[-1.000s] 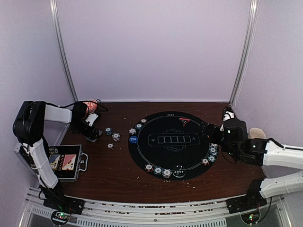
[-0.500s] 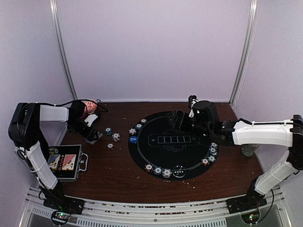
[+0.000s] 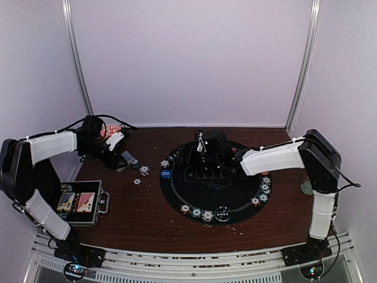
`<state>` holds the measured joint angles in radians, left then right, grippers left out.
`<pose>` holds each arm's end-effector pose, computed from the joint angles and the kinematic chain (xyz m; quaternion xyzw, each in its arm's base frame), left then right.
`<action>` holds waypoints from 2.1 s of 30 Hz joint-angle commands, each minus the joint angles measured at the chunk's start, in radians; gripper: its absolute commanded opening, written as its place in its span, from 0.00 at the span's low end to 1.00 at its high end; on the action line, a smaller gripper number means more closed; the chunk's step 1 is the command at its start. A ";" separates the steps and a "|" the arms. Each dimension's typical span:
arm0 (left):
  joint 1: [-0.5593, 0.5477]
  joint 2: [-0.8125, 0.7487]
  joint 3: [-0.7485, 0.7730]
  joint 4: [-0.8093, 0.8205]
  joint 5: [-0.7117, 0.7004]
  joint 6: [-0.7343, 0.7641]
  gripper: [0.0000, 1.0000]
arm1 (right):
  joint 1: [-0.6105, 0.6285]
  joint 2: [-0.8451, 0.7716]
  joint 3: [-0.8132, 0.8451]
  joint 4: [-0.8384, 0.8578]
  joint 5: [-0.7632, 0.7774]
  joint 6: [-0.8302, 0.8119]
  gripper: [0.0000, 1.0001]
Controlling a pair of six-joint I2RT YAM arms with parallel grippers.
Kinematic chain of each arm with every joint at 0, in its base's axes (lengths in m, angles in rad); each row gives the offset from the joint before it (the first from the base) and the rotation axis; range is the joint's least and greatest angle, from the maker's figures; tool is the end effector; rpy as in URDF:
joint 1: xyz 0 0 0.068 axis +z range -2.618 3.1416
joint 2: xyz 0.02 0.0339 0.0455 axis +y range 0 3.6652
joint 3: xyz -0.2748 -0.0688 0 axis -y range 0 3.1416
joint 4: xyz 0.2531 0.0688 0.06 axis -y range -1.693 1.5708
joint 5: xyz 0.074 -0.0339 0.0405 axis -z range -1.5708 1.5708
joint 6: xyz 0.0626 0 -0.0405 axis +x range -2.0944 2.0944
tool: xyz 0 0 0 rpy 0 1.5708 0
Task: Distribute texas hold em gaming equipment
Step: Pick up the face-down deck piles from the center of the board, then pass from the left arm to the right
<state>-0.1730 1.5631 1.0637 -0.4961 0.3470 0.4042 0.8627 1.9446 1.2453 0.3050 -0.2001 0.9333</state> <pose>0.3323 -0.0797 0.2083 0.3158 0.8915 -0.1322 0.2967 0.3012 0.3709 0.2003 -0.0262 0.8292 0.4836 0.2791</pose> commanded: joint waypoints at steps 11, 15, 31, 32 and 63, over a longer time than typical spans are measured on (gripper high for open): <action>-0.117 -0.155 -0.138 0.014 0.191 0.058 0.51 | 0.111 0.274 0.275 0.175 -0.161 0.197 0.92; -0.120 -0.166 -0.153 0.017 0.210 0.064 0.51 | 0.128 0.314 0.299 0.160 -0.153 0.219 0.91; -0.162 -0.172 -0.201 0.043 0.228 0.071 0.51 | 0.155 0.435 0.386 0.227 -0.214 0.314 0.83; -0.164 -0.172 -0.204 0.045 0.228 0.070 0.51 | 0.159 0.442 0.395 0.224 -0.219 0.315 0.82; -0.198 -0.279 -0.308 0.044 0.268 0.115 0.98 | 0.209 0.387 0.289 0.366 -0.256 0.347 0.08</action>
<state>-0.3668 1.3170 0.7593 -0.4786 0.5980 0.5156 1.0668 2.3989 1.5455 0.6193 -0.4595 1.3041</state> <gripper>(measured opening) 0.977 0.122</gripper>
